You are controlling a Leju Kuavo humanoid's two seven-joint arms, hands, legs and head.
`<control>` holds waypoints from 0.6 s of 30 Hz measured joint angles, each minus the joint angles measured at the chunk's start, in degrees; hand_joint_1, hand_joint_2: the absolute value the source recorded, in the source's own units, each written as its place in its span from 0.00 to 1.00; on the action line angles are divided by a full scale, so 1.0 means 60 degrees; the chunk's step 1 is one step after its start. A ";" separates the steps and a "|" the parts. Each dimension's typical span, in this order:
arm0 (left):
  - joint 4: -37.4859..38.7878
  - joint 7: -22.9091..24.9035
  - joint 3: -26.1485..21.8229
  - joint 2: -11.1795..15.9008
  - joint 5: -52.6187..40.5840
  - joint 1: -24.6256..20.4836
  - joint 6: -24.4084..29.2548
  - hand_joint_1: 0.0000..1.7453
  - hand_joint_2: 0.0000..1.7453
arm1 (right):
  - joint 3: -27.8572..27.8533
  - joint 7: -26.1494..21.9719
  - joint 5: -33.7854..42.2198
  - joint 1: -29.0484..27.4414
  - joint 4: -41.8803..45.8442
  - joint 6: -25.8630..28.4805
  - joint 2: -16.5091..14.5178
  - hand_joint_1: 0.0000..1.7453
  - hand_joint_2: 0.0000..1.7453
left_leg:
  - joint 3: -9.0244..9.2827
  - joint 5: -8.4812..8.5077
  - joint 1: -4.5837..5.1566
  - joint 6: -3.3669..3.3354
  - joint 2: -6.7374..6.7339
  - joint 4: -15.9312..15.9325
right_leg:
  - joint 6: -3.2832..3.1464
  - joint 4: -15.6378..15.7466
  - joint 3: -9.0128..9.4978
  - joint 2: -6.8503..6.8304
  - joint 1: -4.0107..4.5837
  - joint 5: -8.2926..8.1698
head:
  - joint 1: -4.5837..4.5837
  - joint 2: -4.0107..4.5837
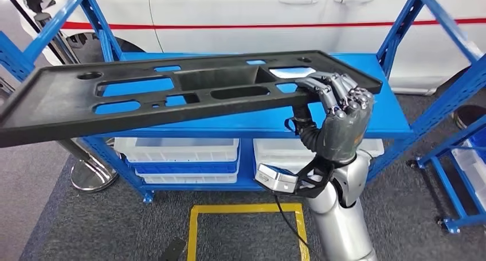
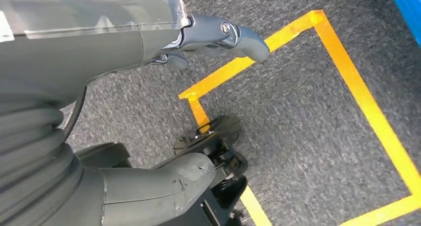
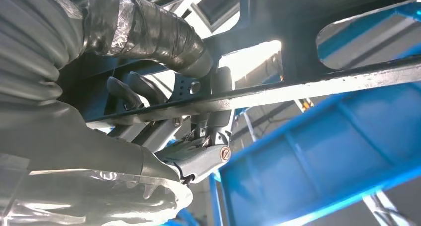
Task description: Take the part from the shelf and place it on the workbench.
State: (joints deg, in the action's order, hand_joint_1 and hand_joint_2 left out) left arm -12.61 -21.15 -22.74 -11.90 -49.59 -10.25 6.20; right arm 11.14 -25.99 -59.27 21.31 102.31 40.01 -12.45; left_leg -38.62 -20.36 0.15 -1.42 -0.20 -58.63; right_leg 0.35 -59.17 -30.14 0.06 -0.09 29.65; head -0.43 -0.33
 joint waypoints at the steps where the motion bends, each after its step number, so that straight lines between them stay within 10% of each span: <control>1: 0.0000 -0.0008 -0.0004 0.0000 0.0000 0.0012 0.0001 0.00 1.00 | -0.0001 -0.0001 0.0005 0.0002 -0.0001 0.0000 0.0002 1.00 1.00 | -0.0018 0.0070 -0.0011 0.0058 0.0011 0.0023 | -0.0066 0.0018 -0.0062 -0.0014 -0.0005 -0.0095 | 0.0004 0.0000; 3: 0.0000 -0.0031 -0.0014 -0.0001 -0.0001 0.0041 0.0001 0.00 1.00 | 0.0000 -0.0018 0.0012 0.0007 -0.0003 -0.0002 0.0003 1.00 1.00 | -0.0161 -0.0219 -0.0042 0.0159 0.0035 -0.0178 | -0.0218 0.0091 -0.0215 -0.0050 -0.0037 -0.0319 | -0.0001 0.0000; 7: 0.0000 -0.0062 -0.0025 -0.0003 -0.0001 0.0060 0.0001 0.00 1.00 | 0.0002 -0.0040 -0.0015 0.0000 -0.0005 -0.0003 0.0003 1.00 1.00 | -0.0575 -0.1883 -0.0102 0.0286 0.0044 -0.2108 | -0.0373 0.0107 -0.0761 -0.0100 -0.0037 -0.0798 | -0.0024 0.0000; 9: 0.0000 -0.0068 -0.0030 -0.0003 -0.0001 0.0057 0.0001 0.00 1.00 | 0.0002 -0.0039 -0.0058 -0.0009 -0.0011 -0.0003 0.0003 1.00 1.00 | -0.0363 -0.1779 -0.0116 0.0307 0.0043 -0.2573 | -0.0354 0.0079 -0.1109 -0.0111 -0.0033 -0.1050 | -0.0026 0.0000; 11: 0.0000 -0.0075 -0.0031 -0.0003 -0.0001 0.0046 0.0001 0.00 1.00 | 0.0002 -0.0037 -0.0078 -0.0013 -0.0015 -0.0003 0.0003 1.00 1.00 | 0.0421 -0.1345 -0.0123 0.0288 0.0042 -0.1907 | -0.0307 0.0033 -0.1446 -0.0112 -0.0039 -0.1297 | -0.0027 0.0000; 14: -0.0005 -0.0091 -0.0032 -0.0001 -0.0001 -0.0017 0.0001 0.00 1.00 | 0.0000 -0.0034 -0.0096 -0.0005 -0.0015 0.0000 0.0003 1.00 1.00 | 0.1754 -0.1626 -0.0060 0.0196 0.0055 -0.0133 | -0.0165 -0.0016 -0.1690 -0.0128 -0.0030 -0.1596 | -0.0023 0.0000; 18: -0.0005 -0.0119 -0.0036 -0.0007 0.0005 -0.0004 -0.0001 0.00 1.00 | 0.0002 -0.0004 -0.0117 0.0010 -0.0015 -0.0003 0.0007 1.00 1.00 | 0.1729 -0.1412 -0.0033 -0.0048 0.0014 0.0270 | 0.0061 0.0008 -0.1780 -0.0121 -0.0074 -0.1674 | -0.0015 0.0000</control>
State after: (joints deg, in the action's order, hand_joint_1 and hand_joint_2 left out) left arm -12.64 -21.86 -22.96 -11.94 -49.55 -10.27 6.20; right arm 11.15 -26.01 -59.97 21.37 102.22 40.00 -12.41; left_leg -28.25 -28.83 -0.05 -1.70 -0.12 -57.00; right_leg 0.72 -59.12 -40.82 -0.67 -0.53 19.60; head -0.52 -0.33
